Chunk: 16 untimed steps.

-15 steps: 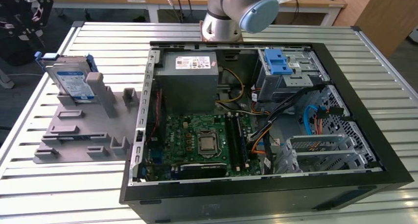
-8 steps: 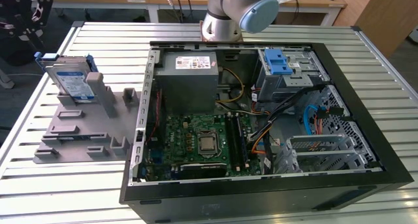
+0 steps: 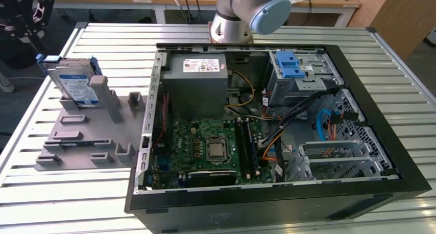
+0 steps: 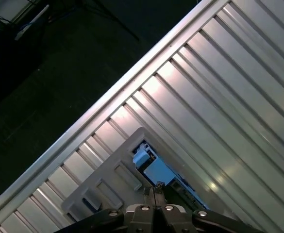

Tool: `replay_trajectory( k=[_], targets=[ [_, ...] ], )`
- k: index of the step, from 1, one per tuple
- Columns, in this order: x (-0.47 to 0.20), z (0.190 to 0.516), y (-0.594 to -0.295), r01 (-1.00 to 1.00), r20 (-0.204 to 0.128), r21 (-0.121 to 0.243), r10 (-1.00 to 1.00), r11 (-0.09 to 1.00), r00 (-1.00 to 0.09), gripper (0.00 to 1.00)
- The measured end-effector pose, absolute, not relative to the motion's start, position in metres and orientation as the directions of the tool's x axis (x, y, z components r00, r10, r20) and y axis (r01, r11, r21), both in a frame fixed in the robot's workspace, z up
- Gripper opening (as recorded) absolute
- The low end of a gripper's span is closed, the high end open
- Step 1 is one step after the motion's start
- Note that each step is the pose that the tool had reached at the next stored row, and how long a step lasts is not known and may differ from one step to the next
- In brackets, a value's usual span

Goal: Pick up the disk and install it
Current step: 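Pick up the disk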

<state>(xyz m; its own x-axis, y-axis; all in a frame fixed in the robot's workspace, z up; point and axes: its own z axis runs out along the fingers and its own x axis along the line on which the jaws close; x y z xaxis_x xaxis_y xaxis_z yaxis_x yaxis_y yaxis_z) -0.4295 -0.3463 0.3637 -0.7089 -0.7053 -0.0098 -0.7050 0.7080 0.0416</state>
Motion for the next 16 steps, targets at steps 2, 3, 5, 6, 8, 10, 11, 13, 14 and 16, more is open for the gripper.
replay_trajectory(
  k=[2,3,5,6,8,10,11,13,14,16],
  targets=[
    [-0.4295,0.3636,-0.3463,-0.719,-0.01,0.042,-0.719,0.694,-0.695,0.11],
    [-0.4295,0.3636,-0.3463,-0.726,-0.01,0.042,-0.726,0.687,-0.688,0.11],
    [-0.4295,0.3635,-0.3463,-0.739,-0.01,0.042,-0.74,0.672,-0.673,0.11],
    [-0.4296,0.3635,-0.3463,-0.746,-0.01,0.042,-0.746,0.665,-0.665,0.11],
    [-0.4296,0.3635,-0.3462,-0.759,-0.01,0.042,-0.759,0.65,-0.651,0.11],
    [-0.4296,0.3634,-0.3463,-0.772,-0.01,0.042,-0.772,0.635,-0.635,0.11],
    [-0.4296,0.3634,-0.3463,-0.778,-0.01,0.042,-0.778,0.627,-0.628,0.11],
    [-0.4295,0.3634,-0.3463,-0.79,-0.01,0.042,-0.79,0.612,-0.613,0.11],
    [-0.4295,0.3634,-0.3463,-0.796,-0.01,0.042,-0.796,0.604,-0.605,0.11],
    [-0.4295,0.3633,-0.3463,-0.808,-0.01,0.042,-0.808,0.588,-0.589,0.11]
  ],
)
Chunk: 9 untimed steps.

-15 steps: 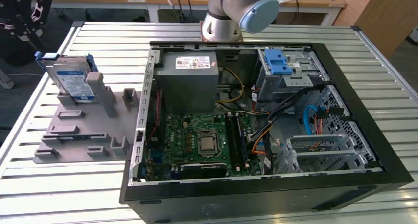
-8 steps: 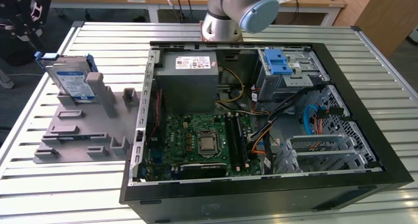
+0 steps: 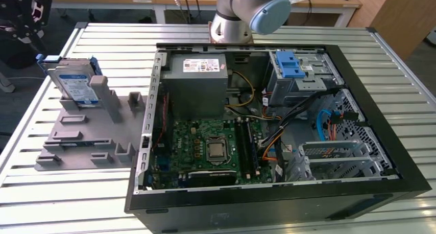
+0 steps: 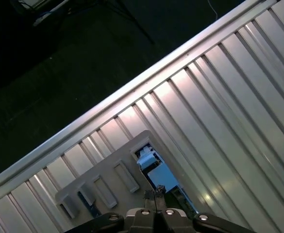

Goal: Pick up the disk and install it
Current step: 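Pick up the disk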

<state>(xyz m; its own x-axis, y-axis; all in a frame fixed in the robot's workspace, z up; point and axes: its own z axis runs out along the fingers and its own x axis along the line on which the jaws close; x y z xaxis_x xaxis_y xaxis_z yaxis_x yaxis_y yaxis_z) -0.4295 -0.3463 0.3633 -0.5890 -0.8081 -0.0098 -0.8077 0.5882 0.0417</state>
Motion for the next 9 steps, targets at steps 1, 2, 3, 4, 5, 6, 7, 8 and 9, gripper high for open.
replay_trajectory(
  k=[1,2,3,4,5,6,7,8,9],
  targets=[
    [-0.4295,0.3633,-0.3463,-0.813,-0.01,0.042,-0.814,0.58,-0.581,0.11],
    [-0.4295,0.3632,-0.3463,-0.819,-0.01,0.042,-0.819,0.572,-0.573,0.11],
    [-0.4296,0.3632,-0.3463,-0.824,-0.01,0.042,-0.825,0.564,-0.565,0.11],
    [-0.4296,0.3631,-0.3463,-0.83,-0.01,0.042,-0.83,0.557,-0.557,0.11],
    [-0.4296,0.3631,-0.3463,-0.835,-0.01,0.042,-0.835,0.549,-0.55,0.11],
    [-0.4295,0.3631,-0.3463,-0.84,-0.01,0.042,-0.84,0.541,-0.542,0.11],
    [-0.4295,0.363,-0.3463,-0.845,-0.01,0.042,-0.846,0.533,-0.534,0.11],
    [-0.4295,0.363,-0.3463,-0.85,-0.01,0.042,-0.85,0.526,-0.526,0.11],
    [-0.4295,0.363,-0.3463,-0.854,-0.01,0.042,-0.855,0.518,-0.519,0.11]
  ],
)
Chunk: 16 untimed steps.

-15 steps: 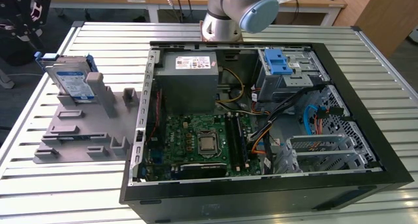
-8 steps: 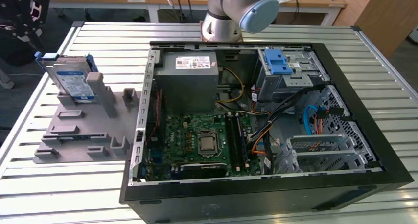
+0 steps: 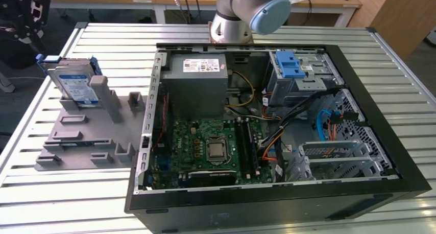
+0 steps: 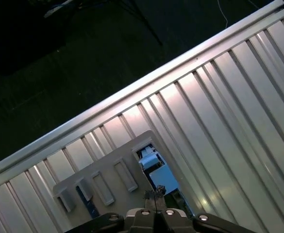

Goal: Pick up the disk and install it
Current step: 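Pick up the disk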

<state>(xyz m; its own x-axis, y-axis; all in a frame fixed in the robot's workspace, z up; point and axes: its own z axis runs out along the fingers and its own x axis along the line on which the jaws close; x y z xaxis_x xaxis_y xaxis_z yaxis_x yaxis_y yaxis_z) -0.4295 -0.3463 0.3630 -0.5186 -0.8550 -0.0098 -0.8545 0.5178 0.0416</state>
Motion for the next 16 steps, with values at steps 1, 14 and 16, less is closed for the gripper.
replay_trajectory(
  k=[1,14,16],
  targets=[
    [-0.4295,0.363,-0.3463,-0.859,-0.01,0.042,-0.86,0.51,-0.511,0.11],
    [-0.4295,0.3628,-0.3463,-0.925,-0.01,0.042,-0.925,0.378,-0.379,0.11],
    [-0.4295,0.3626,-0.3463,-0.935,-0.01,0.042,-0.936,0.351,-0.352,0.11]
  ],
)
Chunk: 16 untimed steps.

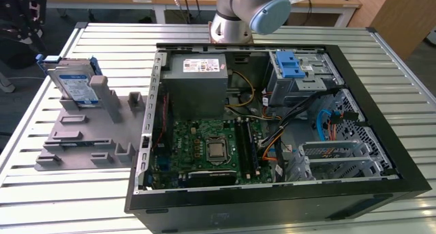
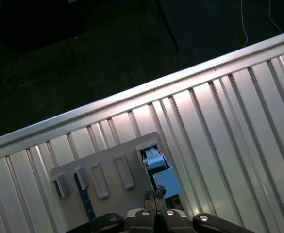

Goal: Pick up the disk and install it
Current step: 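Pick up the disk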

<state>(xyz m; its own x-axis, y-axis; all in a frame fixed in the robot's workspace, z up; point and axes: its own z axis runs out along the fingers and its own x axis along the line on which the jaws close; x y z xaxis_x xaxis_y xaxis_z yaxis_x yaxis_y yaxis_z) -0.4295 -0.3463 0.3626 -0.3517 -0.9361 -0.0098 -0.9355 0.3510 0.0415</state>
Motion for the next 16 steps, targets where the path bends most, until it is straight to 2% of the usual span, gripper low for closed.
replay_trajectory(
  k=[4,12,14,15,16],
  targets=[
    [-0.4296,0.3623,-0.3463,-0.951,-0.01,0.04,-0.952,0.306,-0.306,0.11],
    [-0.4295,0.3587,-0.3454,-0.967,-0.02,0.008,-0.967,0.255,-0.255,0.11],
    [-0.4295,0.3584,-0.3445,-0.971,-0.02,0.008,-0.971,0.24,-0.24,0.23],
    [-0.4295,0.3582,-0.344,-0.973,-0.02,0.008,-0.972,0.233,-0.233,0.23],
    [-0.4295,0.3579,-0.3434,-0.974,-0.02,0.008,-0.974,0.225,-0.225,0.29]
  ],
)
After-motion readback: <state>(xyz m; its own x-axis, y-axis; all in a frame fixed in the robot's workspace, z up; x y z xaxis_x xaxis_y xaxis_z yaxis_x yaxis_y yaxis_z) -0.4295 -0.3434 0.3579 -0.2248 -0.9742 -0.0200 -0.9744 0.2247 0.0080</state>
